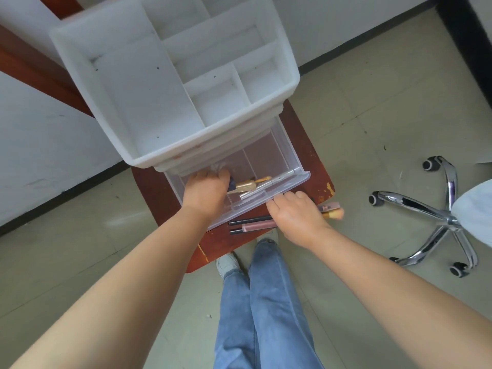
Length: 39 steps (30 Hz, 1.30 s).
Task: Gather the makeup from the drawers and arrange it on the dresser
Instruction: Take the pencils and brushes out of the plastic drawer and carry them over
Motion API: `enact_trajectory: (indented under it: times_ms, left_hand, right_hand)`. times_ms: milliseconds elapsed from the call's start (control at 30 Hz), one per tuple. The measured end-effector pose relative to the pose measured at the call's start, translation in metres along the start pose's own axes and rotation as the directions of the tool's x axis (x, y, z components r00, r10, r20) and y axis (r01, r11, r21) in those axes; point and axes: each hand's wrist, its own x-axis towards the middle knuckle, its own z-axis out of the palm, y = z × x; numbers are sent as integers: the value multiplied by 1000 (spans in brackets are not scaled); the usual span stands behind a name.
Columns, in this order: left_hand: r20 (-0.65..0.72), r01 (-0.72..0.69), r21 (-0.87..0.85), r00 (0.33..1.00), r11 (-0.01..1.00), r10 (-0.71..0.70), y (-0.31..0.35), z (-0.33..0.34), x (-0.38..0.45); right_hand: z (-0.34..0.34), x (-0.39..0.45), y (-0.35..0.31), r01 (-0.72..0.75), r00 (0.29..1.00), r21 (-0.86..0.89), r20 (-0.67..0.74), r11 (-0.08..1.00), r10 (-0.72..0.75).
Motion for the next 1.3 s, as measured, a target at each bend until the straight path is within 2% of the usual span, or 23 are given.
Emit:
enact_trajectory:
  times_ms: [133,267,467,600,700,800,933,1067,1300]
  left_hand:
    - [21,-59,13,998,998,59,-2,-4,3]
    - [76,-33,-42,996,999,36,1,0,2]
    - [55,-28,-22,998,999,29,3,1,-2]
    - [63,8,-224,998,974,7,2,-12,-4]
    - [77,-36,-461,994,887,81,11,-22,0]
    - [147,-26,-599,979,801,143,20,-26,12]
    - [244,14,-589,956,808,161,23,-29,27]
    - [263,17,-570,951,821,163,26,-30,28]
    - [309,82,-651,936,755,165,20,-28,27]
  right_hand:
    - [0,2,4,22,1000,-17,-10,1000,-22]
    - [0,1,5,27,1000,-26,-1,999,-27]
    - [0,1,4,26,1000,-29,-3,999,-26]
    - [1,2,5,42,999,-47,14,998,-41]
    - [0,1,7,71,998,-66,0,995,-71]
    - [-1,3,9,93,995,-79,-13,993,-94]
    - [1,3,9,103,994,-73,-23,992,-105]
    - [2,4,10,102,994,-74,-30,992,-105]
    - [0,6,11,95,995,-47,2,994,-95]
